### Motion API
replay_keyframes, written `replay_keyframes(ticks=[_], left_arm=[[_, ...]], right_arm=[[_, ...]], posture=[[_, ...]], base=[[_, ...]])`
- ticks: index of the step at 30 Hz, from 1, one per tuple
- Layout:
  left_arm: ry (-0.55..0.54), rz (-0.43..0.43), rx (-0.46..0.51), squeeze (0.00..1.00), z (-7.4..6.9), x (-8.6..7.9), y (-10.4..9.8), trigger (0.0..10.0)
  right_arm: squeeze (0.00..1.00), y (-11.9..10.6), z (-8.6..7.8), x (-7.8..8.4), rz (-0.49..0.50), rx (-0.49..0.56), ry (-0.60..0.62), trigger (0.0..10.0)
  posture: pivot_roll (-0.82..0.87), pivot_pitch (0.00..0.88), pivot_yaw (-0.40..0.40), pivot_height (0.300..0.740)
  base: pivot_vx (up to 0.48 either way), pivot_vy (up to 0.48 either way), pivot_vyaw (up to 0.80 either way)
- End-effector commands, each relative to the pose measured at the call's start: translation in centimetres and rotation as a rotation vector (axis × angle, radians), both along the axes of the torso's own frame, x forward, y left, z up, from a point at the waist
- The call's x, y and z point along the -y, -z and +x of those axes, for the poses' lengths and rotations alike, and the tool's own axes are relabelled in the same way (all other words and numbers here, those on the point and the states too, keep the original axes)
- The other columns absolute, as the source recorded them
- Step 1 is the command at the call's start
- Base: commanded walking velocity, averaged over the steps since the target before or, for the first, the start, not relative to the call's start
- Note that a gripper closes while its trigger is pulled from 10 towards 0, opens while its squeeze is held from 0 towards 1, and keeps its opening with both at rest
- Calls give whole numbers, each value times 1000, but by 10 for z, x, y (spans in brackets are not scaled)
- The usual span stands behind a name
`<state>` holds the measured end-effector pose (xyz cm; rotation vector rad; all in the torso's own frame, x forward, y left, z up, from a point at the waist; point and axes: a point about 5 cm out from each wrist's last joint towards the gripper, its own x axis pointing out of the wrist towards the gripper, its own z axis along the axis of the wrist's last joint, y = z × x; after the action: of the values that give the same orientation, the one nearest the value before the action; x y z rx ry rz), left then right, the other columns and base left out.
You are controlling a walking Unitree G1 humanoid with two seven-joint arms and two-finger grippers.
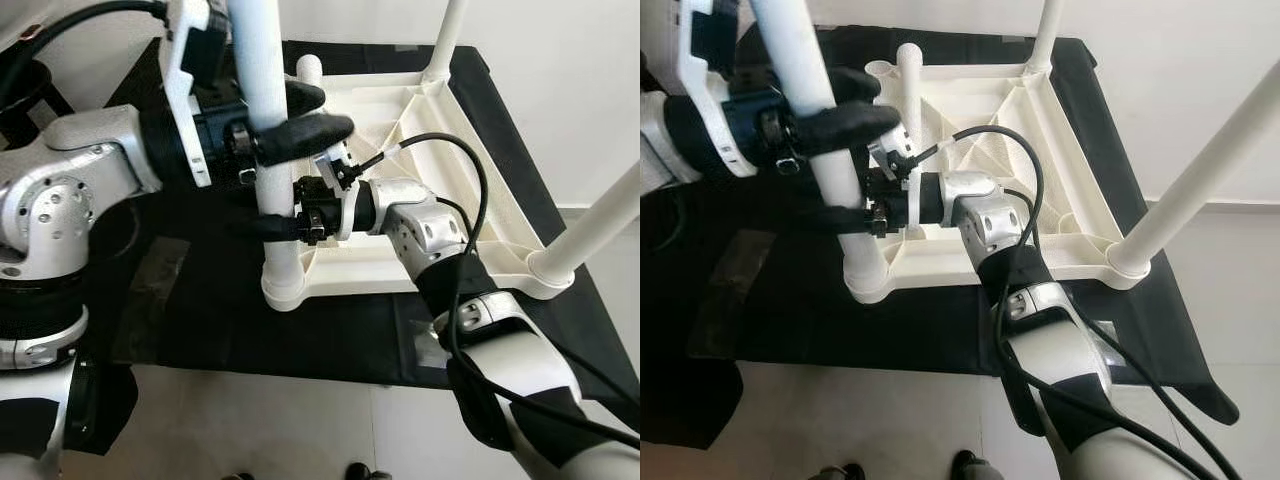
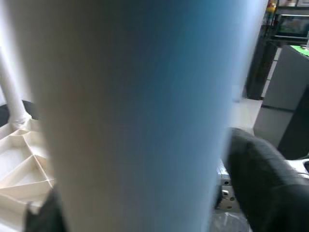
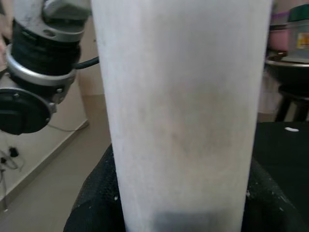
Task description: Building children table
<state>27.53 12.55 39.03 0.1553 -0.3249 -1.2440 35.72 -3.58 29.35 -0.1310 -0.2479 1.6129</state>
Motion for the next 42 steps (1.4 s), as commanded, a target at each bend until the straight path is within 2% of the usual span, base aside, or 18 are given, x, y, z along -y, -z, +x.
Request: replay_keyframes(ticks=[1, 4, 5, 6, 9, 10, 11, 12, 13, 17, 28, 29, 31, 32, 39, 40, 41, 42], left_arm=[[4, 19, -4, 1000, -1, 3, 3, 10000], [-13, 15, 0, 1000, 0, 2, 3, 10000], [-21, 18, 10, 0, 0, 2, 2, 10000], [-20, 14, 11, 0, 0, 2, 2, 10000], [-16, 11, 11, 0, 0, 3, 2, 10000], [-17, 8, 13, 0, -1, 3, 1, 10000], [-19, 4, 13, 0, -1, 3, 1, 10000], [-19, 4, 13, 0, -1, 3, 1, 10000], [-26, 4, 14, 0, 0, 2, 0, 10000], [-33, 5, 12, 0, 1, 0, 0, 10000], [-49, 0, 21, 0, 2, -1, -3, 10000], [-50, 3, 21, 0, 2, -1, -2, 3725], [-51, 6, 21, 0, 2, -1, -2, 3725], [-51, 6, 21, 0, 2, -1, -1, 0], [-27, 15, 14, 0, 2, 0, -1, 0], [-26, 16, 14, 0, 2, 1, -1, 0], [-26, 16, 14, 0, 2, 1, -1, 0], [-25, 17, 17, 0, 2, 1, -1, 0]], right_arm=[[0, 2, 4, 11, 63, 2, 143, 0], [0, 2, 4, 14, 74, 10, 191, 0], [0, 4, 5, 17, 69, 19, 257, 0], [0, 10, 4, 18, 58, 8, 368, 0], [0, 14, 3, 19, 50, 1, 443, 0], [0, 31, 3, 15, 52, -27, 769, 0], [0, 46, -7, 15, 79, -37, 967, 0], [0, 46, -7, 15, 79, -37, 967, 0], [0, 60, -23, 10, 85, -35, 1054, 0], [0, 71, -40, -1, 111, -48, 1053, 0], [0, 61, -44, -18, 161, -86, 1048, 0], [0, 60, -48, -19, 160, -87, 1063, 0], [0, 59, -52, -20, 159, -87, 1084, 0], [0, 59, -53, -20, 159, -87, 1092, 0], [0, 53, -56, -24, 186, -73, 1049, 0], [0, 51, -57, -26, 197, -72, 1023, 2000], [0, 51, -57, -26, 197, -72, 1023, 2000], [0, 45, -58, -29, 216, -51, 954, 10000]], posture=[[37, 244, -22, 740], [37, 244, -22, 740], [31, 243, -32, 740], [25, 250, -47, 740], [25, 250, -47, 740], [24, 254, -55, 740], [23, 255, -55, 740], [23, 255, -55, 740], [29, 265, -49, 740], [30, 255, -41, 740], [38, 242, -40, 740], [38, 242, -39, 740], [38, 242, -39, 740], [38, 242, -39, 740], [35, 233, -30, 740], [35, 233, -30, 740], [35, 233, -30, 740], [35, 232, -31, 740]], base=[[0, 0, 0], [0, 0, 0], [0, 0, 0], [0, 0, 0], [0, 0, 0], [0, 0, 0], [0, 0, 0], [0, 0, 0], [0, 0, 0], [0, 0, 0], [0, 0, 0], [0, 0, 0], [0, 0, 0], [0, 0, 0], [0, 0, 0], [0, 0, 0], [0, 0, 0], [0, 0, 0]])
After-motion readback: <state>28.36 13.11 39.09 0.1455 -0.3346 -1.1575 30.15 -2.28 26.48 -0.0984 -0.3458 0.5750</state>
